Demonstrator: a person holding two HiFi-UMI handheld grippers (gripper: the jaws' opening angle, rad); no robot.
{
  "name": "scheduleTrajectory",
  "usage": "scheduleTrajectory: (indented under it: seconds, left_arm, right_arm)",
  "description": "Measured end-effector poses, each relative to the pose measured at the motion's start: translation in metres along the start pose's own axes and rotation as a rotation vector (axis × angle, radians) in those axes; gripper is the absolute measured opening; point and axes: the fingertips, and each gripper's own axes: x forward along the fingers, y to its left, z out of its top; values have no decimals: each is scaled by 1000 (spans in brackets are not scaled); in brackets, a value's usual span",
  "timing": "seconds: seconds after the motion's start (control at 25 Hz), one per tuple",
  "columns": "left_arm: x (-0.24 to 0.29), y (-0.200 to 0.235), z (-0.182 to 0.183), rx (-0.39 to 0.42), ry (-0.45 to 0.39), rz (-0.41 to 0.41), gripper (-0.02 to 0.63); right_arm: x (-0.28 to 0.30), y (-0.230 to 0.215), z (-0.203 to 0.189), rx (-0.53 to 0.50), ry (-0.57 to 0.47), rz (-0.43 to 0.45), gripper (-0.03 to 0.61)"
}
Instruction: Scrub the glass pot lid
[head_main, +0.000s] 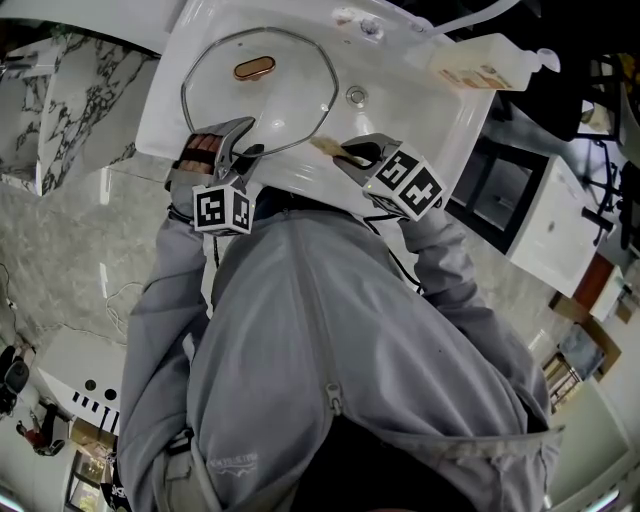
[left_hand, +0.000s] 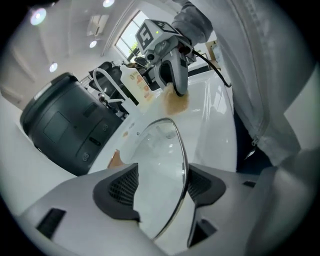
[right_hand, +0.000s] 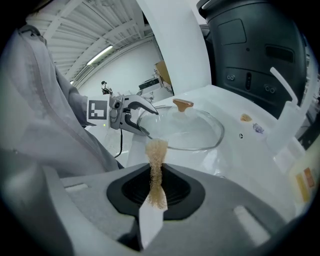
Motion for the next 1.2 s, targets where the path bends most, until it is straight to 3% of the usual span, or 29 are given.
scheduleTrajectory:
  seconds: [0.12, 0.36, 0.4, 0.48, 0.56, 0.8, 1.08, 1.2]
  left_arm:
    - [7, -23, -10, -71, 38, -150, 301]
    - [10, -34, -12, -211, 51, -270, 308]
    - [9, -34, -12, -270, 48, -304, 307]
    - [6, -24, -15, -462, 32, -345, 305]
    - [4, -8, -29, -610, 38, -319, 305]
    - [-10, 12, -61, -696, 71, -228, 305]
    - [-40, 42, -75, -993, -23, -64, 305]
    - [-51, 49, -82, -1071, -50, -6, 305]
  right_arm:
    - [2, 1, 3, -1, -8, 0, 46]
    - [6, 4, 6, -19, -16, -3, 46]
    - [6, 4, 7, -21, -18, -2, 46]
    - [5, 5, 8, -22, -22, -2, 46]
    - [5, 5, 8, -23, -24, -2, 46]
    - [8, 7, 13, -37, -30, 3, 46]
    - [3, 9, 43, -70, -72, -2, 46]
    - [1, 7, 70, -102, -111, -7, 46]
